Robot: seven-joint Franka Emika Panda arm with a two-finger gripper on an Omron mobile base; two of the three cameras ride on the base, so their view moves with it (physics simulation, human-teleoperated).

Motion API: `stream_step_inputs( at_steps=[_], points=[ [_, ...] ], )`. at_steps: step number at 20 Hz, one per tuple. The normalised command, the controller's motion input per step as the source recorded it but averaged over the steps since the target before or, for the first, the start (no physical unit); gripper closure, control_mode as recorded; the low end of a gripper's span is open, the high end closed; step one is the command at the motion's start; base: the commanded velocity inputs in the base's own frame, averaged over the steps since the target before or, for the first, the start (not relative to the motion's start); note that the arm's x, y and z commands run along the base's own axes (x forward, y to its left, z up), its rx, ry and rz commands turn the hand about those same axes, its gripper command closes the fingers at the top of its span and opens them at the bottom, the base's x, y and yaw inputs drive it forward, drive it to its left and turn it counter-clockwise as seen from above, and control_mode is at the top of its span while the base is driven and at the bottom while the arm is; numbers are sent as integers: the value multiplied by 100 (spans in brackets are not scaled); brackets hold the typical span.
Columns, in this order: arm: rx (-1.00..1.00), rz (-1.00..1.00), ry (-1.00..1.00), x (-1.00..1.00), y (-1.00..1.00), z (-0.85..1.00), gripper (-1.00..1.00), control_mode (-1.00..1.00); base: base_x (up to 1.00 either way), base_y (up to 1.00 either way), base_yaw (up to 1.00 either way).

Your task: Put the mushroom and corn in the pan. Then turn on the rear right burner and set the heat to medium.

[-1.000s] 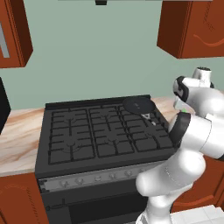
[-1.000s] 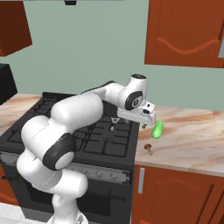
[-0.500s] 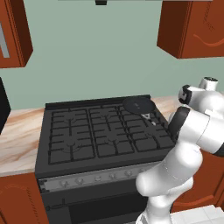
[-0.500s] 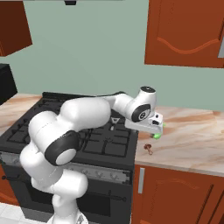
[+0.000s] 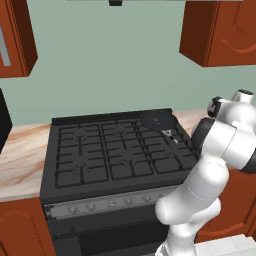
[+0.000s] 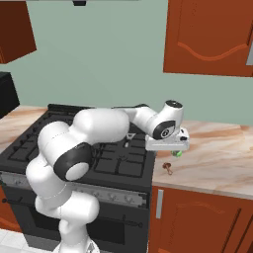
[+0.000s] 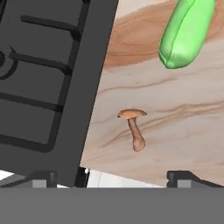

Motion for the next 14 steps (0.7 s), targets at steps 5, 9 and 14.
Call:
stream_step_inputs(
  at_steps=[5, 9, 14],
  points=[
    [-3, 20, 22, 29, 0, -14, -100, -100, 0, 0, 0],
    [-2, 14, 29, 41, 0, -10, -100, -100, 0, 0, 0],
    [0, 2, 5, 9, -6, -24, -100, -100, 0, 0, 0]
  ],
)
